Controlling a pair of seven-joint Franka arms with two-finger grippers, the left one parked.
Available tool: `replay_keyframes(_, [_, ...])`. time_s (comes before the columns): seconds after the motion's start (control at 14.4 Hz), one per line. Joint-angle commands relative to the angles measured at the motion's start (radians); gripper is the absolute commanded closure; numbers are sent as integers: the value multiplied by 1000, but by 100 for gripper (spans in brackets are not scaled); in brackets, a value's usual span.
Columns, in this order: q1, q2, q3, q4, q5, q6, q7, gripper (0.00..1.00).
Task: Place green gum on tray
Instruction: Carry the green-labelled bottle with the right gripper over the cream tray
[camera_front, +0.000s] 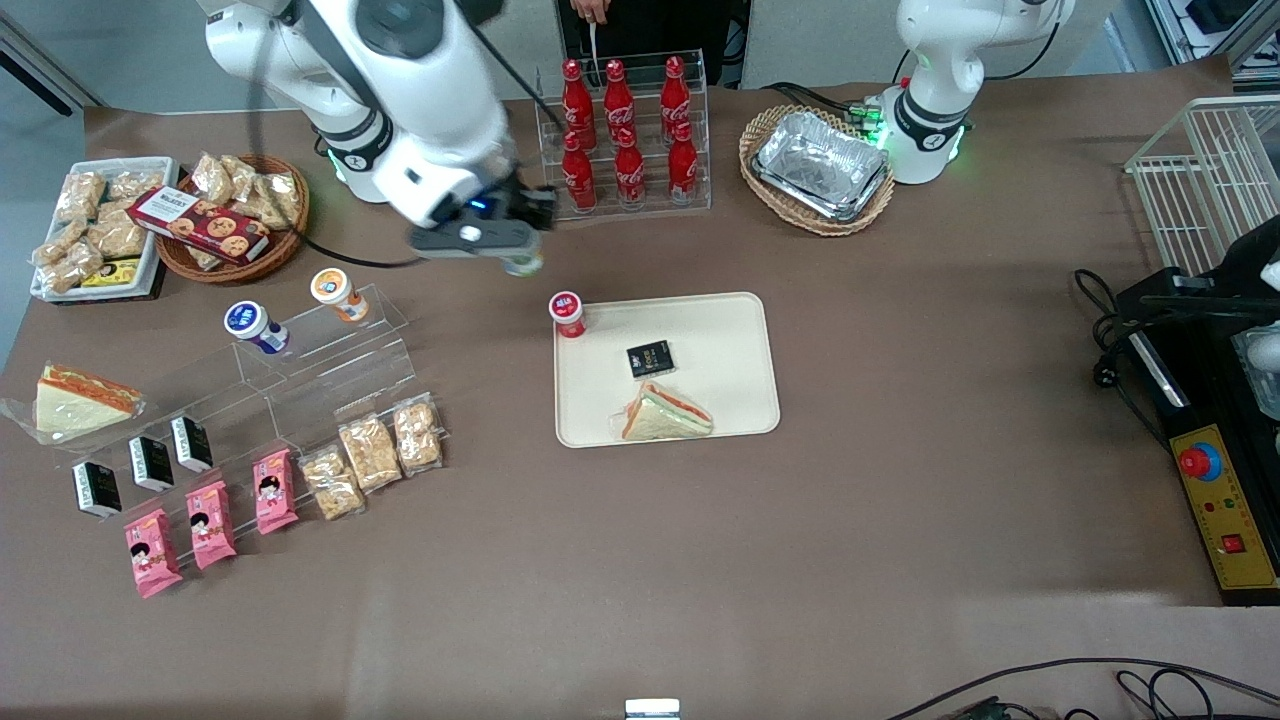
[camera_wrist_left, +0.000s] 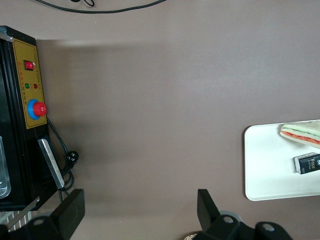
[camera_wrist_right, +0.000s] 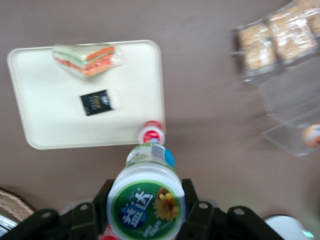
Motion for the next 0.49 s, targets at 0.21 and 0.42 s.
replay_keyframes(0.21, [111, 258, 1, -28, -154, 290, 219, 100])
replay_keyframes(0.42, [124, 298, 0, -184, -230, 517, 292, 100])
